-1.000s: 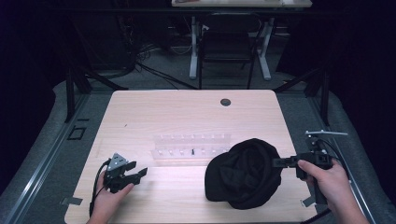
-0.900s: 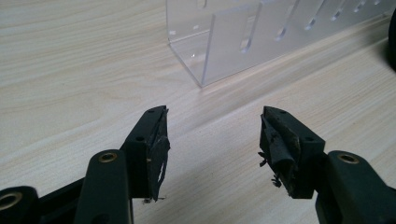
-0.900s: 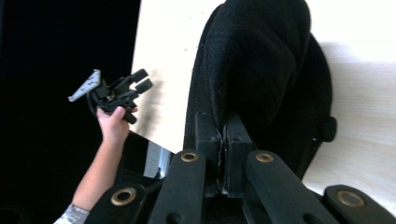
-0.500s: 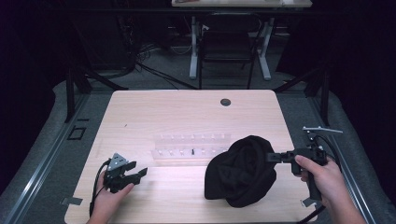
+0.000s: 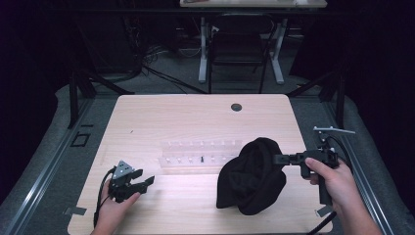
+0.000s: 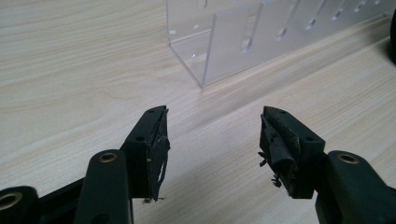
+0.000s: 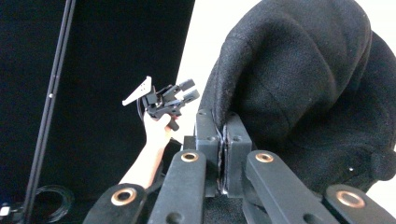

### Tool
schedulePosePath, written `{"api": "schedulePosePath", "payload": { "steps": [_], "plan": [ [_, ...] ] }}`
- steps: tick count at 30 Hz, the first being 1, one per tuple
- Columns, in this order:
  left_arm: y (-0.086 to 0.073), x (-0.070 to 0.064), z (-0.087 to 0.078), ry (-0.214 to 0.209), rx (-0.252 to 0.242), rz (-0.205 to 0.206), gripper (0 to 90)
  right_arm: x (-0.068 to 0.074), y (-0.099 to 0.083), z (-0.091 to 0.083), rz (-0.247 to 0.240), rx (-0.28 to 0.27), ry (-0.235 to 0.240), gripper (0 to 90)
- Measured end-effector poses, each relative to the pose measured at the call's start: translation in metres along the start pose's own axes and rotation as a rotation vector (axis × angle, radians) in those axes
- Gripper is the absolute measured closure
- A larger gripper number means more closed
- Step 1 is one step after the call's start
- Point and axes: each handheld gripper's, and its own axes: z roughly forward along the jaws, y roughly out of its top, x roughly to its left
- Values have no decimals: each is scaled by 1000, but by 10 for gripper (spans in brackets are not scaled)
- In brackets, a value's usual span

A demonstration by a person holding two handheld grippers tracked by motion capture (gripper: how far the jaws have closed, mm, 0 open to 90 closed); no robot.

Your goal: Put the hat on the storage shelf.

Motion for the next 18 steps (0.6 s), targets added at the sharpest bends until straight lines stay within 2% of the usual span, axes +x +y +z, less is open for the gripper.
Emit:
{"api": "schedulePosePath", "payload": {
  "steps": [11,12,18],
  "plan": [
    [0,0,-1,-2,4,-1,424,25,9,-7,-54,-11,-8,880],
    [0,0,-1,-2,4,-2,423,31,11,-10,-63,-23,-9,880],
    [0,0,0,-2,2,3,422,41,15,-19,-86,-49,-9,880]
  ]
}}
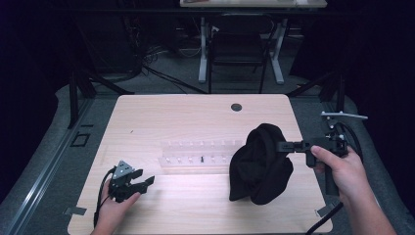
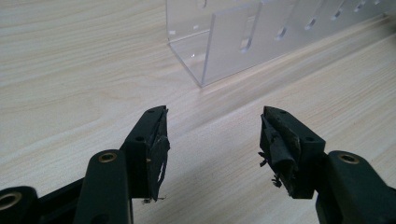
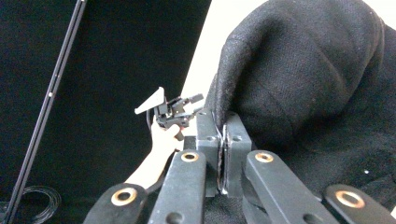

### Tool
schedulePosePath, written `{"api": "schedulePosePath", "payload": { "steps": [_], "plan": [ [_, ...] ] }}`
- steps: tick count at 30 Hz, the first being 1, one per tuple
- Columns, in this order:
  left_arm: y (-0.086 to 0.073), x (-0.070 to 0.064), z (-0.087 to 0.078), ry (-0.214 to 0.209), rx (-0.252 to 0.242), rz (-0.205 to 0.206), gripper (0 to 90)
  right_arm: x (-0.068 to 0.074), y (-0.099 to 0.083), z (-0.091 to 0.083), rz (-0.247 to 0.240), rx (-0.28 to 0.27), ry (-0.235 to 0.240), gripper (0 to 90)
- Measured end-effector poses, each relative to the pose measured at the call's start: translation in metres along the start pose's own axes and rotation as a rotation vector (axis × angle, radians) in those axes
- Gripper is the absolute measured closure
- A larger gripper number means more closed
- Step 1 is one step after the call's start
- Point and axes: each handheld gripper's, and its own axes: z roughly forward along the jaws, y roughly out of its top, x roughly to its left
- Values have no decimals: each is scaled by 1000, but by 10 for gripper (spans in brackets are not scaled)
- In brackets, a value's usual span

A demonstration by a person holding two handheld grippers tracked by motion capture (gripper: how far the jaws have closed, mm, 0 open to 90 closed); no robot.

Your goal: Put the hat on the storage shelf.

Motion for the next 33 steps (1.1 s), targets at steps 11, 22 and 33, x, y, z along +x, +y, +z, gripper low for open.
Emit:
{"api": "schedulePosePath", "payload": {
  "steps": [11,22,33],
  "plan": [
    [0,1,0,5,1,-6,417,11,11,-6,-12,-19,6,880],
    [0,0,0,2,-1,-5,417,31,25,-6,-49,-27,-3,880],
    [0,1,0,0,-1,-6,416,37,38,11,-69,-26,15,880]
  ]
}}
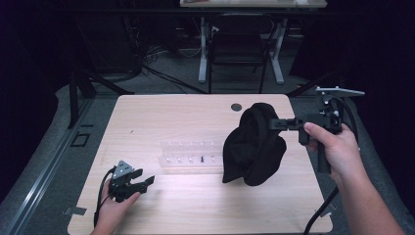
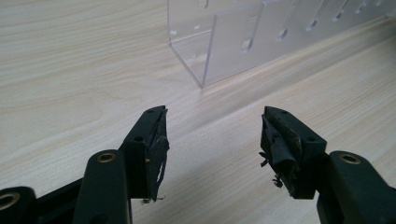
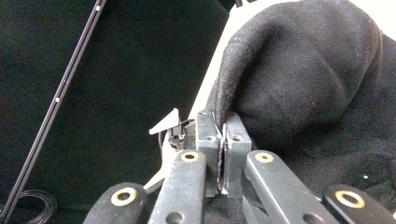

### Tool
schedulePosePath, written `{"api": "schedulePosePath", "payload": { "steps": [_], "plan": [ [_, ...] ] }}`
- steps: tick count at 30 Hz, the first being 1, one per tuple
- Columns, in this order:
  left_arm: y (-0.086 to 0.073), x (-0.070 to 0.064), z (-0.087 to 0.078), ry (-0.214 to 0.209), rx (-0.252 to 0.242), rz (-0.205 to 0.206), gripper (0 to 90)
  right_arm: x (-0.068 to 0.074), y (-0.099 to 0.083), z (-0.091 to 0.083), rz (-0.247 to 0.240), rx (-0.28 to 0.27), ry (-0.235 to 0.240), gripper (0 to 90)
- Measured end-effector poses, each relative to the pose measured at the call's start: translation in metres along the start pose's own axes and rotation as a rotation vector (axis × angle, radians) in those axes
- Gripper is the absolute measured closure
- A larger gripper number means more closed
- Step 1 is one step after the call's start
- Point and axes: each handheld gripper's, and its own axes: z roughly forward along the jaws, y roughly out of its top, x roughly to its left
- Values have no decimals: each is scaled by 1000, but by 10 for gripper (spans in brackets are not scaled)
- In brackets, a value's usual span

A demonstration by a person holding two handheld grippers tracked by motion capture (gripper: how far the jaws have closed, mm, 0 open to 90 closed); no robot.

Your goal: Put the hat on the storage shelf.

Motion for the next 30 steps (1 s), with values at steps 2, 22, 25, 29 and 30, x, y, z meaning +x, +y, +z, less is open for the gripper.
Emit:
{"api": "schedulePosePath", "payload": {
  "steps": [2,22,25,29,30],
  "plan": [
    [0,0,0,1,0,-1,416,2,2,4,-8,-4,2,880],
    [0,1,-1,-1,-4,-2,416,6,25,42,-28,-28,5,880],
    [1,1,-1,-4,2,-2,417,6,28,47,-28,-32,4,880],
    [1,1,-1,-5,1,-3,417,7,33,53,-27,-34,7,880],
    [1,1,-1,-5,0,-3,416,8,34,55,-28,-34,7,880]
  ]
}}
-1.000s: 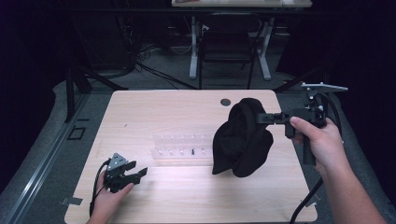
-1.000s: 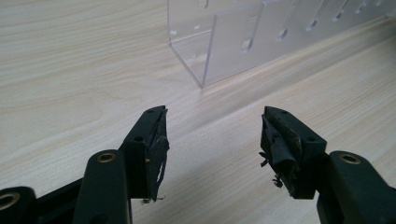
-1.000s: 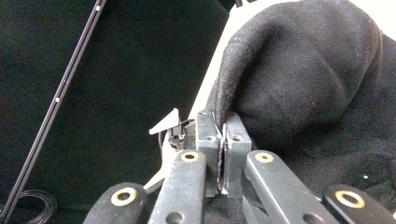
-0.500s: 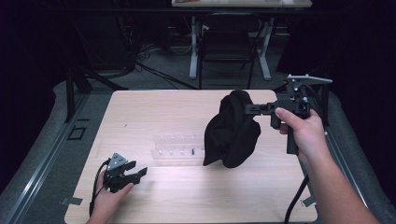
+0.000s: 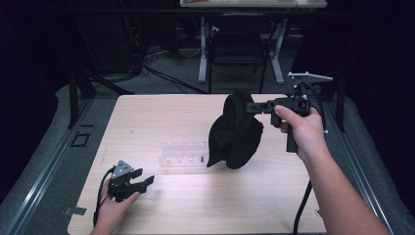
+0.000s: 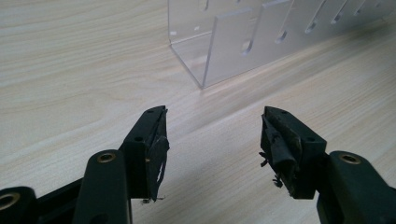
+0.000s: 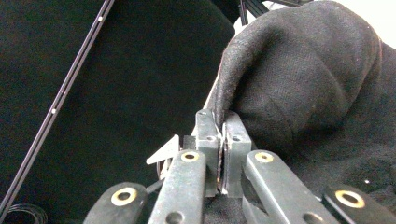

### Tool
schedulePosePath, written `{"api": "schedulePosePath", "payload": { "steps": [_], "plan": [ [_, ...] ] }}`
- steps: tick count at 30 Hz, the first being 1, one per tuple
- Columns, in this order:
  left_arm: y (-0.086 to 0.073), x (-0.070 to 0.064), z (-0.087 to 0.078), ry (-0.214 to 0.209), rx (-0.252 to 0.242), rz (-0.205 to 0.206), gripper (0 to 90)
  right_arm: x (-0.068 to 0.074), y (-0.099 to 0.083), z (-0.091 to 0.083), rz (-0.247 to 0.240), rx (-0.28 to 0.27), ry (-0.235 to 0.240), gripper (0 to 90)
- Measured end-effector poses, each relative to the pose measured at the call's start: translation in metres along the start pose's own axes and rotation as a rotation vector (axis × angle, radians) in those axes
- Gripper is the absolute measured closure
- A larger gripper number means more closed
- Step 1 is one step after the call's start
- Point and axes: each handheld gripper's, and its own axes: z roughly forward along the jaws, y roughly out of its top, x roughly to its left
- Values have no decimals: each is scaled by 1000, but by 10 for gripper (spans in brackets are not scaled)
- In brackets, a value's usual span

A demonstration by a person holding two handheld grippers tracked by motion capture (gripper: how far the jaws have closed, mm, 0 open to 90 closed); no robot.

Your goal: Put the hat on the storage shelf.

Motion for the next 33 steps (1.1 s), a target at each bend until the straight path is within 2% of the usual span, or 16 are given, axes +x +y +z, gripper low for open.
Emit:
{"api": "schedulePosePath", "payload": {
  "steps": [10,16,27,33],
  "plan": [
    [0,0,0,1,-7,-5,417,0,9,17,-8,-2,0,880],
    [0,0,0,1,-8,-4,417,-4,13,26,-9,6,0,880],
    [0,1,-1,0,-10,0,416,-9,14,39,5,12,-11,880],
    [0,0,0,-1,-5,2,417,-10,14,42,4,15,2,880]
  ]
}}
